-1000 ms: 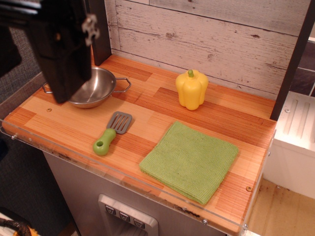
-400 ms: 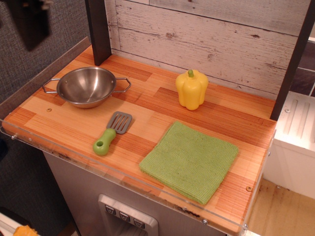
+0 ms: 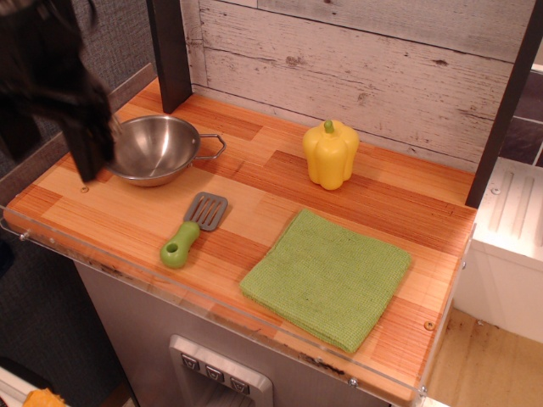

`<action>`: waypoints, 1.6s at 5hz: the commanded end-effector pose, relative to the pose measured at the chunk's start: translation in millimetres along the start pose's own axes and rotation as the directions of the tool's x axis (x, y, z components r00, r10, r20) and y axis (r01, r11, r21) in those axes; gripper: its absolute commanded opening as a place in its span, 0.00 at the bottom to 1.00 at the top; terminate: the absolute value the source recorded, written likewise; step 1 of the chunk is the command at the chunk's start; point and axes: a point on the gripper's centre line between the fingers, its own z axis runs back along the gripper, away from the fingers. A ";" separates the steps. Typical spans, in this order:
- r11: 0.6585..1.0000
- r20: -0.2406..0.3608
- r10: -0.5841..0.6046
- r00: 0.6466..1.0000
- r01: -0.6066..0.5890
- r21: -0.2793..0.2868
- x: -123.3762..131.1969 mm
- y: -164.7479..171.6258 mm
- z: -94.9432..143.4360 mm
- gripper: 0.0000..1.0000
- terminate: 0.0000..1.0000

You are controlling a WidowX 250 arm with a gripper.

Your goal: Put the green spatula on the green cloth.

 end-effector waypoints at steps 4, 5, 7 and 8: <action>0.995 -0.006 0.077 0.997 -0.077 0.063 36.4 -32.2 -96.4 1.00 0.00; 0.995 -0.013 0.084 0.996 -0.083 0.055 37.4 -36.5 -115.8 1.00 0.00; 0.995 -0.025 0.102 0.994 -0.101 0.027 36.3 -35.3 -128.2 1.00 0.00; 0.993 -0.030 0.115 0.993 -0.115 -0.001 36.1 -33.8 -127.7 0.00 0.00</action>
